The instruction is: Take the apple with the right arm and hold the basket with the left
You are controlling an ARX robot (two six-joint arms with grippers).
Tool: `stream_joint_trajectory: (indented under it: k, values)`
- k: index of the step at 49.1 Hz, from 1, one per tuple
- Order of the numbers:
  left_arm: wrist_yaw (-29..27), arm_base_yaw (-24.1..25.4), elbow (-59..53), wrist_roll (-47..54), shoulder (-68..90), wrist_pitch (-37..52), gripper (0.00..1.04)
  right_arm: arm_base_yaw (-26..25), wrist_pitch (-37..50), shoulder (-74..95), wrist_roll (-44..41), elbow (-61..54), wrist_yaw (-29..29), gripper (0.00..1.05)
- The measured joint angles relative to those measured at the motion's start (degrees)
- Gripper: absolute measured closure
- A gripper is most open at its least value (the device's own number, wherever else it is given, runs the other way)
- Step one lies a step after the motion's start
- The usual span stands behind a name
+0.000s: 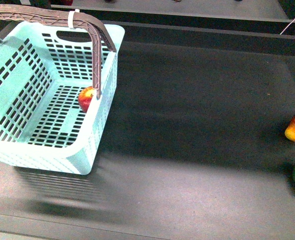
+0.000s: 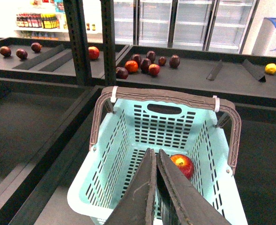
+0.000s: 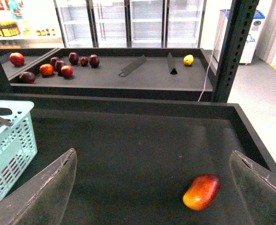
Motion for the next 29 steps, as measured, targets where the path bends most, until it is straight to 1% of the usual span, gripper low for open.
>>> stream_joint_trajectory:
  k: [23, 24, 26, 29]
  values:
    - [0.0, 0.0, 0.0, -0.02, -0.68, -0.33, 1.01, 0.0, 0.0, 0.0, 0.0, 0.0, 0.0, 0.09]
    - [0.0, 0.0, 0.0, 0.0, -0.68, -0.33, 0.98, 0.0, 0.0, 0.0, 0.0, 0.0, 0.0, 0.09]
    - [0.0, 0.0, 0.0, -0.02, -0.68, -0.33, 0.89, 0.0, 0.0, 0.0, 0.0, 0.0, 0.0, 0.09]
    - [0.0, 0.0, 0.0, -0.02, -0.68, -0.33, 0.73, 0.0, 0.0, 0.0, 0.0, 0.0, 0.0, 0.09]
